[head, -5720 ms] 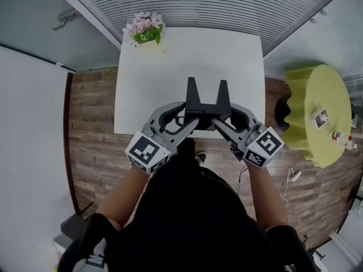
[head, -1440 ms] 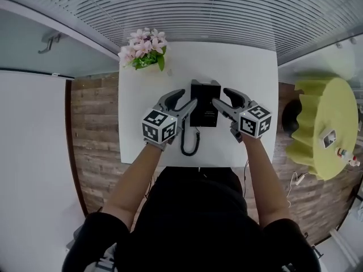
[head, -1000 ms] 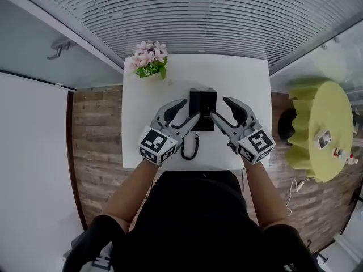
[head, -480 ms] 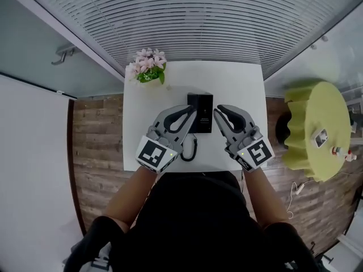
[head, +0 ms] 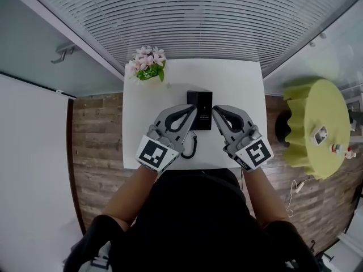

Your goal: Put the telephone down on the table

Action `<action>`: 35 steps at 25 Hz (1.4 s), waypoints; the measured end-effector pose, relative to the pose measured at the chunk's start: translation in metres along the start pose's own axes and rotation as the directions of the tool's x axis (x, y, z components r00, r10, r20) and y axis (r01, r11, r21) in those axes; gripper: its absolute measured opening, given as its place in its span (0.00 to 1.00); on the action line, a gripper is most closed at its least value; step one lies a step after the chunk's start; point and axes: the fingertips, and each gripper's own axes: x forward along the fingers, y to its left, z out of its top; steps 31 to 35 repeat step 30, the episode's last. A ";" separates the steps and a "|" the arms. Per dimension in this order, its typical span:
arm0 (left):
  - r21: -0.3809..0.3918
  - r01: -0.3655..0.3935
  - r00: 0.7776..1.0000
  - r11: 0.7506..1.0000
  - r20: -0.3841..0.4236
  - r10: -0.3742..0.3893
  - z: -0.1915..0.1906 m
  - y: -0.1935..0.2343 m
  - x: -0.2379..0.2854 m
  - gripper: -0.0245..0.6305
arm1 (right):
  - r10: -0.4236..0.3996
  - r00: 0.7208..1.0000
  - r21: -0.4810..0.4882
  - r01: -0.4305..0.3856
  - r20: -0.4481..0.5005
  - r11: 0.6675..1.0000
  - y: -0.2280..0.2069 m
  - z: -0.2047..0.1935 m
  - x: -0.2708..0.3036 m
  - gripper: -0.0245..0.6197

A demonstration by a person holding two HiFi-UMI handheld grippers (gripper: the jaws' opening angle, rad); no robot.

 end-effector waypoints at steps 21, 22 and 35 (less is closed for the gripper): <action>0.005 -0.019 0.999 1.000 0.026 0.019 0.002 -0.003 -0.004 0.05 | 0.020 0.999 -0.031 -0.021 -0.024 0.999 0.009 -0.005 0.001 0.07; 0.009 -0.019 1.000 1.000 0.025 0.019 0.002 -0.003 -0.004 0.05 | 0.022 0.999 -0.030 -0.023 -0.028 0.999 0.009 -0.006 0.001 0.07; 0.002 -0.019 1.000 1.000 0.020 0.019 -0.001 -0.003 -0.005 0.05 | 0.024 0.999 0.002 -0.024 -0.026 1.000 0.011 -0.010 0.001 0.07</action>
